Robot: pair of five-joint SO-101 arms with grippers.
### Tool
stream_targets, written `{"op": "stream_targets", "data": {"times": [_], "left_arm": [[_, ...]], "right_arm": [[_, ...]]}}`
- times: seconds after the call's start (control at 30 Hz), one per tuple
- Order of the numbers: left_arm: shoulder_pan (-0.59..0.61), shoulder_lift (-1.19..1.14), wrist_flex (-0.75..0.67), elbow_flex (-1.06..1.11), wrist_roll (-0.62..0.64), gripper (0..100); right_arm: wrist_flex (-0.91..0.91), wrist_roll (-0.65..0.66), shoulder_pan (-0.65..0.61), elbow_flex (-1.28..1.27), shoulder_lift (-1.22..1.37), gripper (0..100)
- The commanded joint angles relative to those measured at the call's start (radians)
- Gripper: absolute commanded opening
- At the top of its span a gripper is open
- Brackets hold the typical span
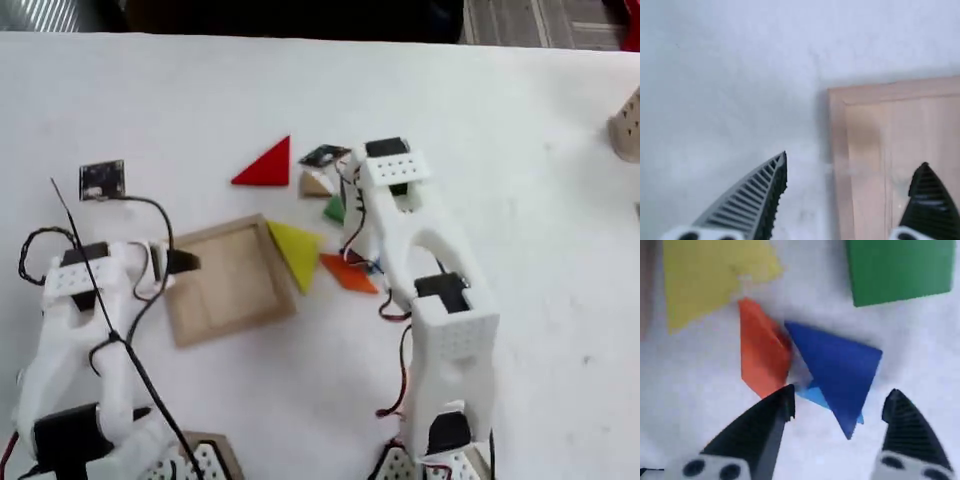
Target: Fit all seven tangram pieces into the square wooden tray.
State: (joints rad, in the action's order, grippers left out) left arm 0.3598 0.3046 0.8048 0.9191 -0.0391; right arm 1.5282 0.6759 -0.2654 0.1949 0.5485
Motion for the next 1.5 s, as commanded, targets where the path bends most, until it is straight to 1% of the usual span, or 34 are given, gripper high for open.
{"op": "stream_targets", "data": {"times": [0.0,0.17,0.3,0.47,0.53,0.6,0.67,0.77,0.9,1.0,1.13,1.23,1.47], "left_arm": [[0.004,0.031,-0.028,-0.044,0.008,37],[0.004,0.031,-0.028,-0.044,0.008,37],[0.004,0.031,-0.028,-0.044,0.008,37],[0.004,0.031,-0.028,-0.044,0.008,37],[0.004,0.031,-0.028,-0.044,0.008,37],[0.004,0.031,-0.028,-0.044,0.008,37],[0.004,0.031,-0.028,-0.044,0.008,37],[0.004,0.031,-0.028,-0.044,0.008,37],[0.004,0.031,-0.028,-0.044,0.008,37],[0.004,0.031,-0.028,-0.044,0.008,37],[0.004,0.031,-0.028,-0.044,0.008,37],[0.004,0.031,-0.028,-0.044,0.008,37],[0.004,0.031,-0.028,-0.044,0.008,37]], "right_arm": [[-0.016,0.023,-0.005,0.018,0.004,24.1],[-0.099,0.023,-0.005,0.02,0.008,20.0],[-0.097,0.018,-0.002,0.075,0.019,20.0],[-0.099,0.015,-0.004,0.078,0.019,18.9],[-0.099,0.015,-0.004,0.081,0.019,13.9],[-0.099,0.012,-0.004,0.083,0.019,6.7],[-0.102,-0.012,-0.004,0.083,0.019,1.2],[-0.099,-0.02,-0.001,0.083,0.019,3.6],[-0.094,-0.02,0.004,0.081,0.01,1.8],[-0.039,-0.021,-0.002,0.098,0.002,1.8],[0.059,-0.103,-0.002,0.149,-0.045,1.8],[0.097,-0.144,-0.001,0.163,-0.091,1.8],[0.099,-0.147,-0.004,0.16,-0.116,1.8]]}}
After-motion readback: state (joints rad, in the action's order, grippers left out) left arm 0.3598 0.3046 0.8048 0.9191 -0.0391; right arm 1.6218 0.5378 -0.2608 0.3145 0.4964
